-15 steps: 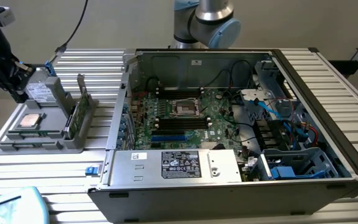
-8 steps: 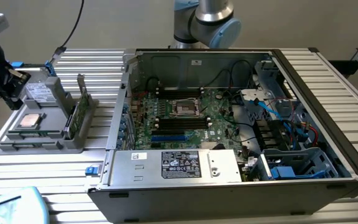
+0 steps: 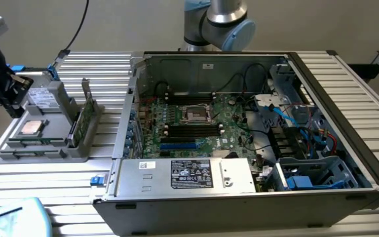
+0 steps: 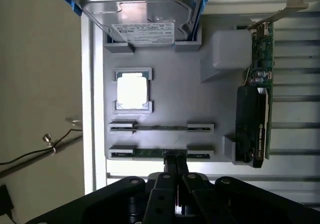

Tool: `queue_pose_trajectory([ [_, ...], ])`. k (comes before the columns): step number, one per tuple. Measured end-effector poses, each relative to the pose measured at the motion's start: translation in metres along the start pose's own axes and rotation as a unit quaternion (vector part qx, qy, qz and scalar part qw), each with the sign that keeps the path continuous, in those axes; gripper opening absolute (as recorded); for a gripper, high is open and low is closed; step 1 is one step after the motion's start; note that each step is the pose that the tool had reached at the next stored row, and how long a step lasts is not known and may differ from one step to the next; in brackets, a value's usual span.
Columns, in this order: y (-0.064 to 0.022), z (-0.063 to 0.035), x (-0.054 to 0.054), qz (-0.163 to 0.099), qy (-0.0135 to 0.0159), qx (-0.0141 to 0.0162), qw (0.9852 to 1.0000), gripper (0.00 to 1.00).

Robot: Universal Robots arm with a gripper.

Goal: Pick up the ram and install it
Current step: 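Reach for the ram, then pick up the ram and move it above insertion slot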

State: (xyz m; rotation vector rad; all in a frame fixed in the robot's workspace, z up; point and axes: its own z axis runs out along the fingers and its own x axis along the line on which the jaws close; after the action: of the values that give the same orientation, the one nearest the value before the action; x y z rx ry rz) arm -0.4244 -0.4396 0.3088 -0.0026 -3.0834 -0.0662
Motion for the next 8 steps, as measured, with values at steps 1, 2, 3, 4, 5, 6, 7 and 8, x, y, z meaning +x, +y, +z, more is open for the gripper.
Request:
queue_pose_trajectory([
  [1,0.0,0.0,0.0,-0.003,0.0002,0.0002,1.0,0.1],
  [2,0.0,0.0001,0.0001,-0.004,0.0002,0.0003,1.0,0.1],
  [3,0.0,0.0001,0.0001,-0.004,0.0002,0.0003,1.0,0.1],
  [4,0.0,0.0002,0.0,-0.004,0.0001,0.0002,1.0,0.1],
  [5,0.0,0.0002,0.0001,-0.004,0.0001,0.0002,1.0,0.1],
  [6,0.0,0.0002,0.0001,-0.004,0.0001,0.0002,1.0,0.1],
  [7,0.0,0.0002,0.0001,-0.004,0.0001,0.0002,1.0,0.1],
  [8,0.0,0.0002,0.0001,-0.004,0.0002,0.0002,1.0,0.1],
])
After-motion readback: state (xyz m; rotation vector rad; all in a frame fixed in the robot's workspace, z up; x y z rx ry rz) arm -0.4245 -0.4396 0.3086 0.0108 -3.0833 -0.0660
